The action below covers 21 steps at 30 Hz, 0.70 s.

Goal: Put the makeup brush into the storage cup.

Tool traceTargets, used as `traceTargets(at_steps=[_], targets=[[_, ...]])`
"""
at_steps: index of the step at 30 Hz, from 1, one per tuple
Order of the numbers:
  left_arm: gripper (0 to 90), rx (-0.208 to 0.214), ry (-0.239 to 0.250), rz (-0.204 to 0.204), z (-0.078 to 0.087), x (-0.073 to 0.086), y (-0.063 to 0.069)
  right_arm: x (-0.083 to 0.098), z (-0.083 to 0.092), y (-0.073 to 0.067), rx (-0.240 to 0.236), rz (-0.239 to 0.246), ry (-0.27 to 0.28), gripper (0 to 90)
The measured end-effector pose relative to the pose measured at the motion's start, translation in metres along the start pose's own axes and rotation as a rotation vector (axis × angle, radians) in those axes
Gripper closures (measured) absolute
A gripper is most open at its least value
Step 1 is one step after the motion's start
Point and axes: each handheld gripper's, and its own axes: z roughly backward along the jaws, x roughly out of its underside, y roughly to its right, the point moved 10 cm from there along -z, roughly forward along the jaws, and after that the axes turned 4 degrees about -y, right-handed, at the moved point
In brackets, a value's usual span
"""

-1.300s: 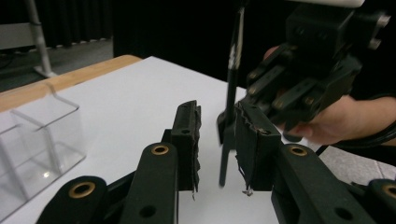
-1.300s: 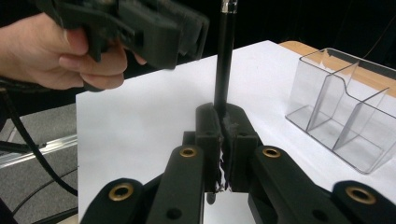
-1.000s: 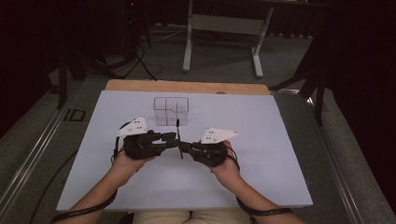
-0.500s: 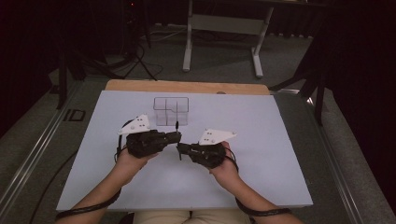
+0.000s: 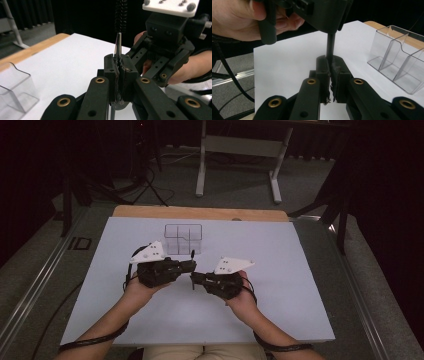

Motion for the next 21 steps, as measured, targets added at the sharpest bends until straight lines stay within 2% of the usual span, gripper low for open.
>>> traceTargets(at_steps=[1, 3, 7, 10, 11, 14, 16, 17, 20, 21], targets=[[86.7, -0.004, 0.005, 0.001, 0.002, -0.002, -0.001, 0.001, 0.000, 0.000, -0.004, -0.002, -0.010, 80.0], [86.7, -0.013, 0.006, 0.003, 0.005, -0.004, -0.004, 0.008, -0.003, 0.001, -0.006, -0.005, -0.065, 74.8], [86.7, -0.044, 0.021, 0.012, 0.015, -0.006, -0.012, 0.016, -0.005, 0.005, 0.010, -0.029, -0.094, 66.1], [86.7, -0.057, 0.024, 0.020, 0.020, -0.006, -0.016, 0.021, -0.005, 0.010, 0.030, -0.042, -0.113, 51.1], [86.7, -0.062, 0.022, 0.019, 0.021, -0.006, -0.018, 0.024, -0.005, 0.011, 0.030, -0.061, -0.127, 45.3], [86.7, -0.072, 0.020, 0.018, 0.025, -0.007, -0.021, 0.029, -0.004, 0.017, 0.062, -0.091, -0.154, 34.6], [86.7, -0.078, 0.021, 0.025, 0.028, -0.008, -0.023, 0.033, -0.003, 0.019, 0.073, -0.092, -0.170, 25.1], [86.7, -0.083, 0.021, 0.026, 0.029, -0.008, -0.024, 0.035, -0.002, 0.018, 0.065, -0.090, -0.183, 21.2], [86.7, -0.099, 0.021, 0.031, 0.033, -0.009, -0.027, 0.041, 0.000, 0.021, 0.067, -0.117, -0.208, 19.0], [86.7, -0.104, 0.019, 0.027, 0.034, -0.009, -0.029, 0.044, 0.001, 0.023, 0.080, -0.125, -0.213, 18.6]])
